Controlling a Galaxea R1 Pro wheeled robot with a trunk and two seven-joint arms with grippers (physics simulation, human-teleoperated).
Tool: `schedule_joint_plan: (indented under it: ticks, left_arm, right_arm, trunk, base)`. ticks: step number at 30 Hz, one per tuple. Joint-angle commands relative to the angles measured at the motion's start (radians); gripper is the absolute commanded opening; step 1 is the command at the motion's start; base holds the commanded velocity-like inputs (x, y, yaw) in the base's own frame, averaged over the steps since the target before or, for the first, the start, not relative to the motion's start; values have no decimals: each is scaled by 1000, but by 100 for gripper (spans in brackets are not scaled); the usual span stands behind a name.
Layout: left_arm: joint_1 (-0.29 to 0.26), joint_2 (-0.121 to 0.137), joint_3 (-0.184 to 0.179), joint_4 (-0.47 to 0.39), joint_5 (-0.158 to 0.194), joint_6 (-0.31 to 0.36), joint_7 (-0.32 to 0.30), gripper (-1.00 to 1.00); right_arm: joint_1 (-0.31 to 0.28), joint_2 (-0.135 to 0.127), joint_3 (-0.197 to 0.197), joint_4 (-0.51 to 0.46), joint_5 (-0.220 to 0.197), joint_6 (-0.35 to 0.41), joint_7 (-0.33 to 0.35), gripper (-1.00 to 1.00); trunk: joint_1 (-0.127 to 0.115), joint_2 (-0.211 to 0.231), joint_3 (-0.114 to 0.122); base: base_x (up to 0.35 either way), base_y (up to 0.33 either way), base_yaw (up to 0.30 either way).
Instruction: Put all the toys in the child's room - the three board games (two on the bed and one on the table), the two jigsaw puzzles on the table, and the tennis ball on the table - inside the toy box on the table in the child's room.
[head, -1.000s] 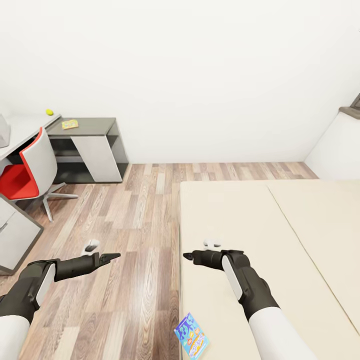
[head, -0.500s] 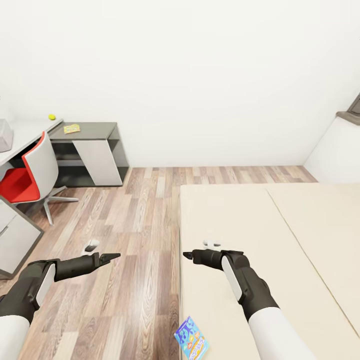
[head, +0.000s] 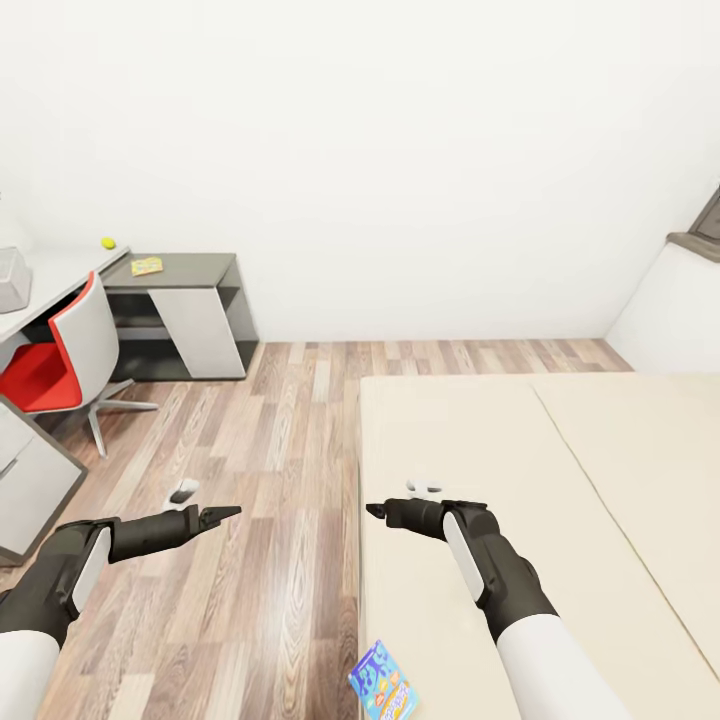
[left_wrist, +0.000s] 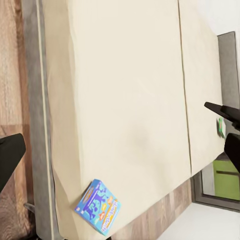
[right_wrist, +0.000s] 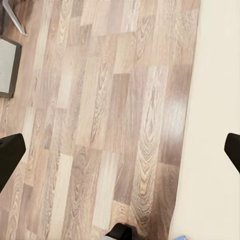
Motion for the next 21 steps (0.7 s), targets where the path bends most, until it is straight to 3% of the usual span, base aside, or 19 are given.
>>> schedule_joint_plan:
  ticks: [1, 7, 21]
  left_arm:
    - [-1, 0, 0, 0, 3, 7, -1, 100]
    - [-1, -1, 0, 0, 3, 6, 1, 100]
    - [-1, -1, 0, 0, 4, 5, 77, 100]
  right_arm:
    - [-1, 0, 0, -1, -9, 6, -3, 100]
    - [-1, 0, 0, 2, -9, 6, -3, 100]
    - [-1, 0, 0, 25, -10, -12, -3, 100]
  trunk:
    - [1, -2, 0]
    - [1, -2, 10]
    - [1, -2, 33]
  base:
    - [0, 0, 0]
    - [0, 0, 0]
    - [0, 0, 0]
